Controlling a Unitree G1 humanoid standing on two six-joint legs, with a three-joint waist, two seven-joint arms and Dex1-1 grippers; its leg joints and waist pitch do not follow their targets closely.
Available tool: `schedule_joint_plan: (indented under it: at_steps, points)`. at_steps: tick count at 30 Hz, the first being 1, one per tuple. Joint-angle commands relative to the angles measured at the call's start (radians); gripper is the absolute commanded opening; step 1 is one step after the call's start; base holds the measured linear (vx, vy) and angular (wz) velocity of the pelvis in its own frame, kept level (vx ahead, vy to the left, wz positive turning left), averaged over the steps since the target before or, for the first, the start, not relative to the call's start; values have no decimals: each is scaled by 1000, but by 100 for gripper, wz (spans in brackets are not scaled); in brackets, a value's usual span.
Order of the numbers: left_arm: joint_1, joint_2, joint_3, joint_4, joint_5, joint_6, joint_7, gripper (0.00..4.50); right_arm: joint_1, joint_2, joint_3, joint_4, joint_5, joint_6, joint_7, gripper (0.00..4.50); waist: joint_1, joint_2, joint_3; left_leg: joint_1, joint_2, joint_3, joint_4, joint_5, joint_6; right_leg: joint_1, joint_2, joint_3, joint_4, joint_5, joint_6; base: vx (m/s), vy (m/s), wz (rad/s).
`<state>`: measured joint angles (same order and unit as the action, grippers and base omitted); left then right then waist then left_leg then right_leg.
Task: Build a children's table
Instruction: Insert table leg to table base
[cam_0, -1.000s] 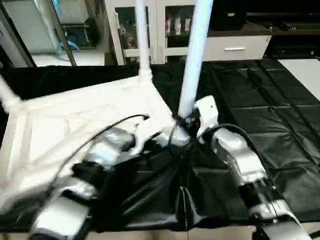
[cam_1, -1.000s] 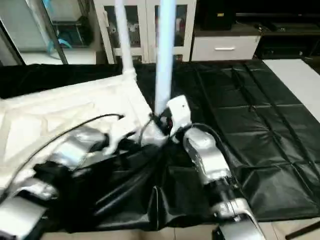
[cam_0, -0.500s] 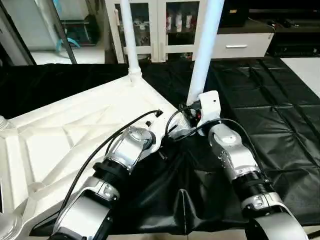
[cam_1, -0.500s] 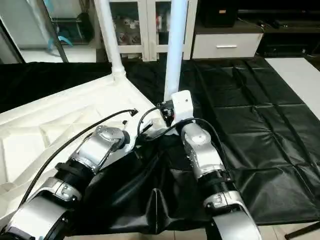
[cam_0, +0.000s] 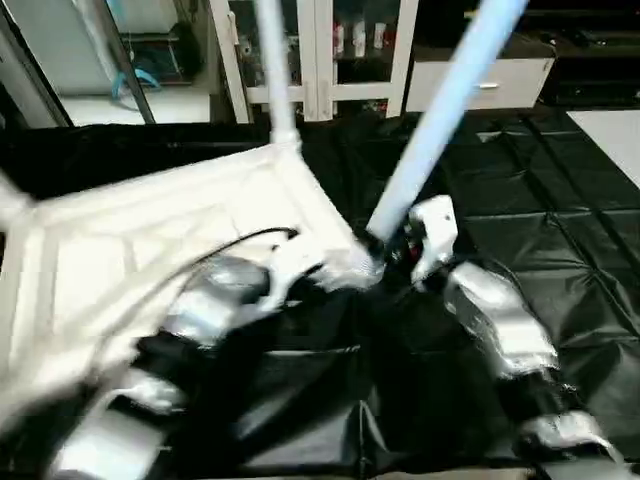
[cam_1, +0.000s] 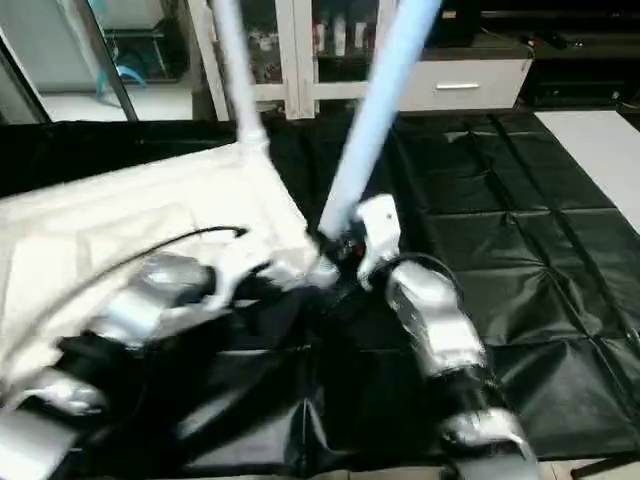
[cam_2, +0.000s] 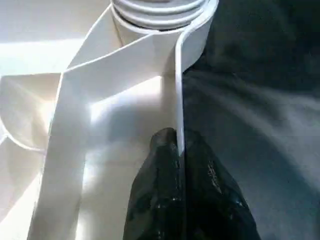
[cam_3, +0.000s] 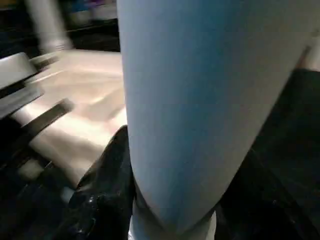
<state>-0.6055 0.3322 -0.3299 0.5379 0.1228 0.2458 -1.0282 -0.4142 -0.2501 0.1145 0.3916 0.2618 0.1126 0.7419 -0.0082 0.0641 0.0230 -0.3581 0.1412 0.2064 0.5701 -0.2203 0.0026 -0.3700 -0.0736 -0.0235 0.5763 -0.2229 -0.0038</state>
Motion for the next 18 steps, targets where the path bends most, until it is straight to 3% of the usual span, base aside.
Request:
schedule_joint_plan:
  at_steps: [1, 3, 7, 11, 13, 14, 15, 16, 18]
  points:
    - [-8, 23, -8, -19, -17, -67, -65, 0, 85, -28, 85, 73, -42, 118, 70, 185, 4, -2, -37, 11, 100, -48, -65, -111, 107, 27, -82, 37, -46, 92, -283, 0, 0, 0]
    - [-32, 59, 3, 38, -11, -122, -78, 0, 108, -80, 112, 26, -32, 142, 158, 185, 8, -3, -38, 12, 99, -46, -62, -92, 113, 29, -81, 34, -41, 135, -292, 0, 0, 0]
    - [-70, 96, 12, 105, -16, -172, -108, 0, 127, -149, 156, -20, -43, 169, 254, 185, 22, -3, -33, 17, 101, -41, -66, -148, 81, 26, -81, 33, -47, 51, -293, 0, 0, 0]
    - [-99, 103, 20, 147, -20, -217, -126, 0, 125, -193, 191, -28, -87, 147, 293, 185, 33, -5, -36, 19, 102, -40, -63, -137, 62, 27, -86, 34, -44, 60, -292, 0, 0, 0]
    - [-112, 95, 28, 170, -21, -247, -115, 0, 111, -180, 167, -20, -80, 136, 272, 185, 35, -7, -37, 17, 101, -40, -62, -123, 64, 27, -86, 34, -41, 77, -292, 0, 0, 0]
    - [-132, 79, 43, 195, -42, -223, -113, 28, 77, -130, 84, -15, -24, 117, 199, 185, 37, -7, -39, 18, 102, -40, -61, -115, 63, 28, -88, 34, -38, 90, -294, 0, 0, 0]
    - [-138, 75, 46, 204, -48, -223, -112, 57, 64, -113, 54, -16, 3, 121, 177, 185, 36, -9, -38, 16, 99, -38, -61, -124, 59, 25, -88, 35, -40, 74, -300, 0, 0, 0]
    - [-141, 71, 55, 203, -59, -216, -112, 57, 47, -97, 10, -38, 56, 141, 162, 185, 39, -8, -41, 18, 100, -38, -59, -120, 53, 26, -90, 35, -38, 77, -305, 0, 0, 0]
    - [-144, 68, 66, 204, -73, -223, -114, 71, 17, -79, -59, -84, 150, 186, 150, 185, 43, -9, -46, 13, 104, -41, -55, -70, 65, 31, -88, 33, -27, 140, -315, 0, 0, 0]
